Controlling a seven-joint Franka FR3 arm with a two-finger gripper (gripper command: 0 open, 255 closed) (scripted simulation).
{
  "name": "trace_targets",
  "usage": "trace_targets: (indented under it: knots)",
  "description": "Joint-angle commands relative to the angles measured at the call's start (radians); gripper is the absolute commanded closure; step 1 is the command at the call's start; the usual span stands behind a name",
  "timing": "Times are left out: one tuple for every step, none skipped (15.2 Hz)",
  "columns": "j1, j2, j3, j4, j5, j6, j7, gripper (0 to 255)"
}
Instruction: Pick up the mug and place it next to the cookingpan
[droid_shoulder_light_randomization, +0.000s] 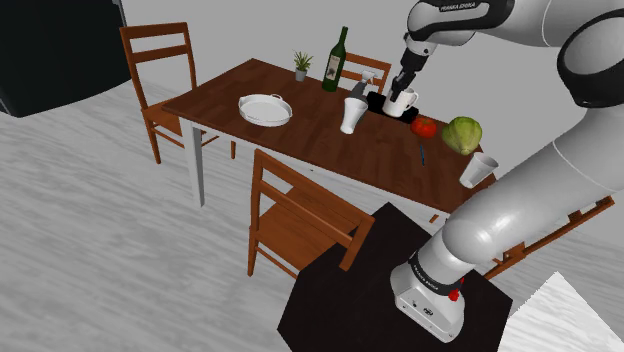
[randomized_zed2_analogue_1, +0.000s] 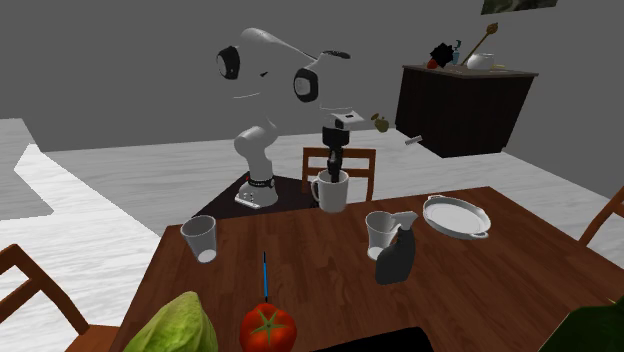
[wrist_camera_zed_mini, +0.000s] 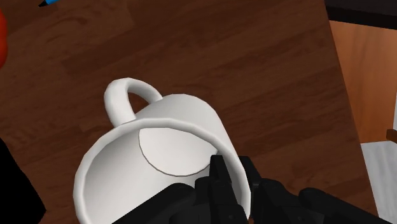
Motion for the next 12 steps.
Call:
trace_targets:
  knots:
    - [0.016,0.072,0.005,0.080,0.034,-0.014,0.006,255]
    - [0.021,0.110,0.006,0.119,0.052,-0.019,0.005,255]
    - [0.025,0.148,0.008,0.159,0.070,-0.025,0.005,255]
    - [0.028,0.187,0.010,0.201,0.087,-0.033,0.005,255]
    - [0.030,0.226,0.012,0.245,0.105,-0.041,0.004,255]
    - [0.030,0.265,0.014,0.291,0.123,-0.052,0.004,255]
    - [0.029,0.306,0.017,0.339,0.140,-0.063,0.004,255]
    - [0.027,0.346,0.021,0.389,0.157,-0.077,0.004,255]
    - [0.024,0.388,0.025,0.442,0.174,-0.091,0.004,255]
    - [0.019,0.430,0.029,0.498,0.191,-0.108,0.005,255]
    - [0.013,0.474,0.034,0.557,0.207,-0.127,0.007,255]
    - [0.005,0.519,0.038,0.620,0.223,-0.147,0.009,255]
